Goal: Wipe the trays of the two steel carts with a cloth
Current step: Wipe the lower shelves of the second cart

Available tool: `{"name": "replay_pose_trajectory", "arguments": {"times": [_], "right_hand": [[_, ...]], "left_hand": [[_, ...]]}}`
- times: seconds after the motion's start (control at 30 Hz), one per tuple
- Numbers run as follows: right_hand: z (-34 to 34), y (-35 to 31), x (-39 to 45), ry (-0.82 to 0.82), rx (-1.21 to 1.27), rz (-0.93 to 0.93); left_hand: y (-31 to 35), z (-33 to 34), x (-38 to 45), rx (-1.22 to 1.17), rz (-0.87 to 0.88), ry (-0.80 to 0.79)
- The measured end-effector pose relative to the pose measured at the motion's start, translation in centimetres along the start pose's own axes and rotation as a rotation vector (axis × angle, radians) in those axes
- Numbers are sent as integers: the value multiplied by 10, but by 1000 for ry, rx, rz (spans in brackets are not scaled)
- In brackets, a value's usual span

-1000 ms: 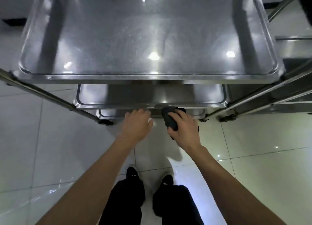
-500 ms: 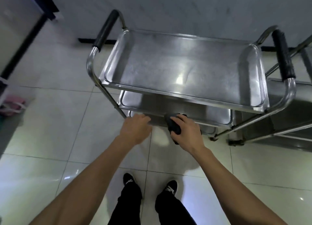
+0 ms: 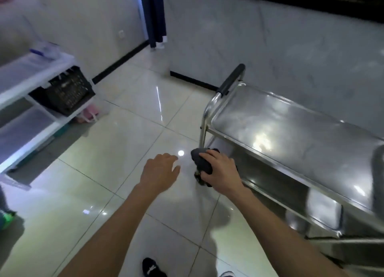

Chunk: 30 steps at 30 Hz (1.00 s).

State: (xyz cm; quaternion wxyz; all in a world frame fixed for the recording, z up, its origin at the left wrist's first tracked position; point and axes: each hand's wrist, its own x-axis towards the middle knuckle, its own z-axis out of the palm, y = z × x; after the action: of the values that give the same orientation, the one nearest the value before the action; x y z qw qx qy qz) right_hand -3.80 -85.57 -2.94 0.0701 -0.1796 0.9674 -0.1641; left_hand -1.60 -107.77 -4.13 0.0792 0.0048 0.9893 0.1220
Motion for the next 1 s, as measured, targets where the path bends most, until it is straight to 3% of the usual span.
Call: {"name": "replay_pose_trajectory", "arguments": {"times": [0.2, 0.43, 0.67, 1.0], "right_hand": [[8, -119, 76, 42, 16, -116], [6, -175, 141, 102, 44, -129], [-13, -159, 238, 141, 54, -113], [-52, -69, 384, 173, 161, -7]], "left_hand": [[-128, -47, -6, -137, -153, 88], [-189, -99, 32, -155, -148, 139], [-194, -140, 131, -132, -102, 186], [-169, -174, 311, -88, -55, 160]]}}
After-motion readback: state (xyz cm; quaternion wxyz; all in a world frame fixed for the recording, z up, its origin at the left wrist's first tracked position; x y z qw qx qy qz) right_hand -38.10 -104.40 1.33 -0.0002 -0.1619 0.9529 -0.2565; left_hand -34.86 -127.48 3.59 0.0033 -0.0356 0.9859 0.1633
